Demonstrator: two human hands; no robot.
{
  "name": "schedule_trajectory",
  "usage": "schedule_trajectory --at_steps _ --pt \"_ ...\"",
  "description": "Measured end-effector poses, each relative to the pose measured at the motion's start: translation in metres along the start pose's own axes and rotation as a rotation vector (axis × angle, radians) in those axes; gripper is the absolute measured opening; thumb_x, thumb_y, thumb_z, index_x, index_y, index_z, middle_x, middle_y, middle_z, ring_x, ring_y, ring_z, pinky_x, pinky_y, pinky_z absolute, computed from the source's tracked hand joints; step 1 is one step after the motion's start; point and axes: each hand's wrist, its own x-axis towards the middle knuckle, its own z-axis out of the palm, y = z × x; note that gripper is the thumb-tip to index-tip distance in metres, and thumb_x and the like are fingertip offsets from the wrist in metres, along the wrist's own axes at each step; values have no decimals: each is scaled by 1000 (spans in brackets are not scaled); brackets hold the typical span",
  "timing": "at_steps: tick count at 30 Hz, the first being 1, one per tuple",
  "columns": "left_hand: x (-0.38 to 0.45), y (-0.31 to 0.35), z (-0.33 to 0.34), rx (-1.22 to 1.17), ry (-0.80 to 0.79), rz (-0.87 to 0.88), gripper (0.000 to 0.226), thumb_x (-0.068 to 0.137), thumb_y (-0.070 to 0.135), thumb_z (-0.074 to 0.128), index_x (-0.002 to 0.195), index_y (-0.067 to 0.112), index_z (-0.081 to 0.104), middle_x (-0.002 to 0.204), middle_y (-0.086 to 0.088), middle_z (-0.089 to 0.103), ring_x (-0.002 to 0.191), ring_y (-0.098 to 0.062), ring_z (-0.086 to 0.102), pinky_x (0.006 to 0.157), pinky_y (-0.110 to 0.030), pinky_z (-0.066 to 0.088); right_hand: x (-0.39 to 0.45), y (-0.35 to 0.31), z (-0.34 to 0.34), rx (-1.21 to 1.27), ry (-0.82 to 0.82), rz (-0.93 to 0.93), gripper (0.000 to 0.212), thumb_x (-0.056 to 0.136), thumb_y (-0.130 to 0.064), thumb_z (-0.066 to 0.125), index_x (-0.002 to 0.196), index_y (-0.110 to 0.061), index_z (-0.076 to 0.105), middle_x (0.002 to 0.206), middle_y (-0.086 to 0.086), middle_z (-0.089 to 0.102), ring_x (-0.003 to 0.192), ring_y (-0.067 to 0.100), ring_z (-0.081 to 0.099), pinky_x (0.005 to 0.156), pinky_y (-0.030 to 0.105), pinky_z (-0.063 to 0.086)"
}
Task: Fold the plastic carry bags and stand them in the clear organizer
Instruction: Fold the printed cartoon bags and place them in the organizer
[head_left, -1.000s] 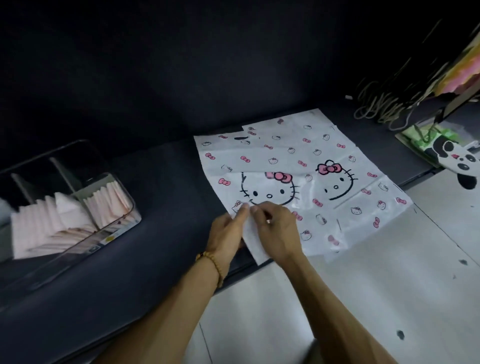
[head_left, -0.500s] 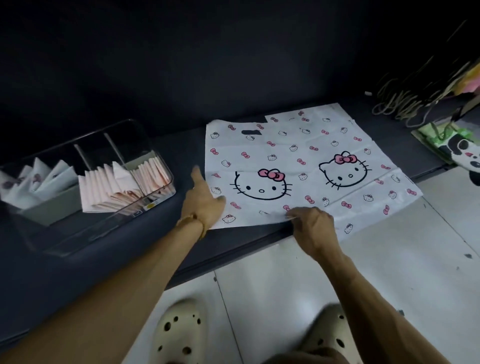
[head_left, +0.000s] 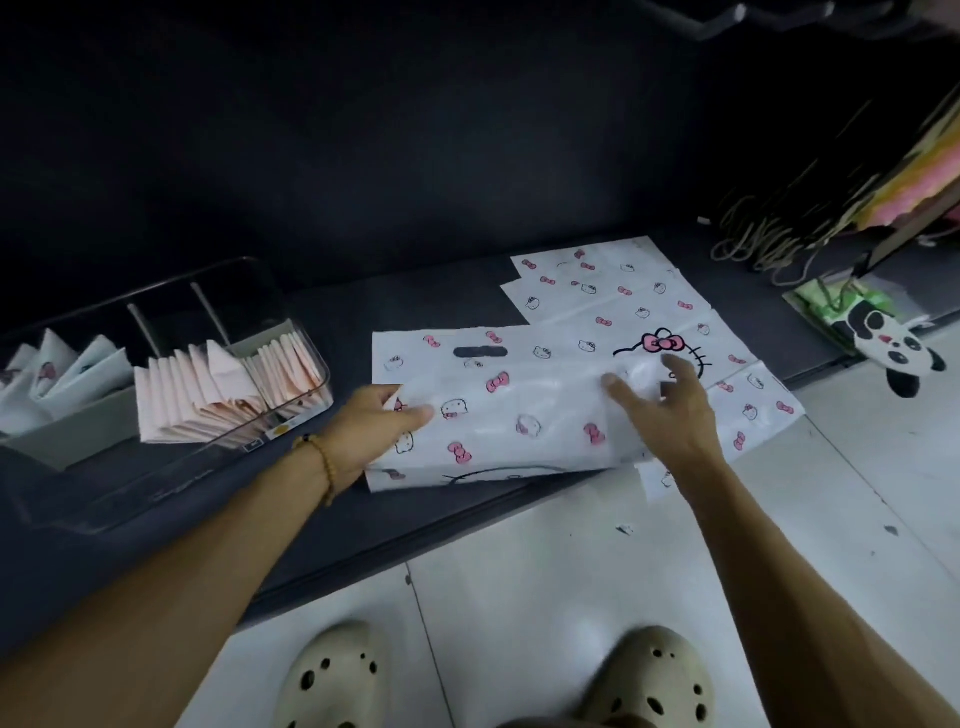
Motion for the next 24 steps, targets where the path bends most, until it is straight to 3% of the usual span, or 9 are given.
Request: schedule_trajectory --at_steps 2,4,5,7,11,14,17,19,24 --pt "6 -1 -4 -125 20 -133 14 86 11 68 101 11 67 99 -9 73 85 -24 72 74 -38 58 0 13 5 284 -97 198 74 76 -48 74 135 -15 44 123 4 56 103 18 57 84 33 50" --pt "12 -4 -6 -151 75 -194 19 85 13 69 103 8 66 99 -12 73 86 -28 71 78 -45 57 0 23 16 262 -193 248 27 79 -29 73 97 -11 65 92 1 64 75 14 62 66 27 49" --pt "16 -6 -7 -141 111 -205 23 84 17 71 104 9 66 99 -11 73 88 -29 71 81 -48 56 1 27 23 189 -199 224 11 78 -18 70 77 -10 63 74 1 60 61 17 54 57 24 40" --pt "23 -11 -9 -150 164 -213 31 79 24 76 105 11 67 98 -9 73 88 -29 70 82 -48 56 7 36 37 63 -164 163 15 76 -4 58 66 -10 50 62 6 42 58 20 35 55 26 25" --pt "35 -23 -18 -225 215 -226 11 81 18 71 89 11 72 89 -10 74 75 -26 72 64 -35 58 17 39 56 36 -130 52 8 87 -8 48 86 -16 50 74 5 48 60 22 42 41 20 32" --pt "39 -40 -23 80 311 -153 7 89 15 62 91 16 68 93 -1 72 73 -14 69 56 -23 53 20 42 64 47 -140 49 17 90 -19 49 106 -14 54 89 8 60 76 27 56 57 31 51" --pt "42 -47 -21 322 358 -64 16 94 21 53 108 15 59 107 -1 63 87 -15 63 66 -23 51 27 45 65 35 -134 75 21 80 -20 59 65 -12 47 58 0 44 60 25 41 55 32 33" --pt "45 -46 -18 393 394 -23 18 95 19 51 110 11 58 112 -6 62 90 -21 60 70 -26 49 32 47 64 -26 -129 88 25 76 -14 59 58 -13 42 54 1 34 59 22 34 55 30 26" --pt "46 -37 -13 515 458 -39 21 95 17 50 110 2 52 114 -17 61 99 -35 60 84 -41 50 42 49 72 -255 -116 -32 12 91 -18 50 95 -12 59 78 9 59 78 32 53 69 30 37"
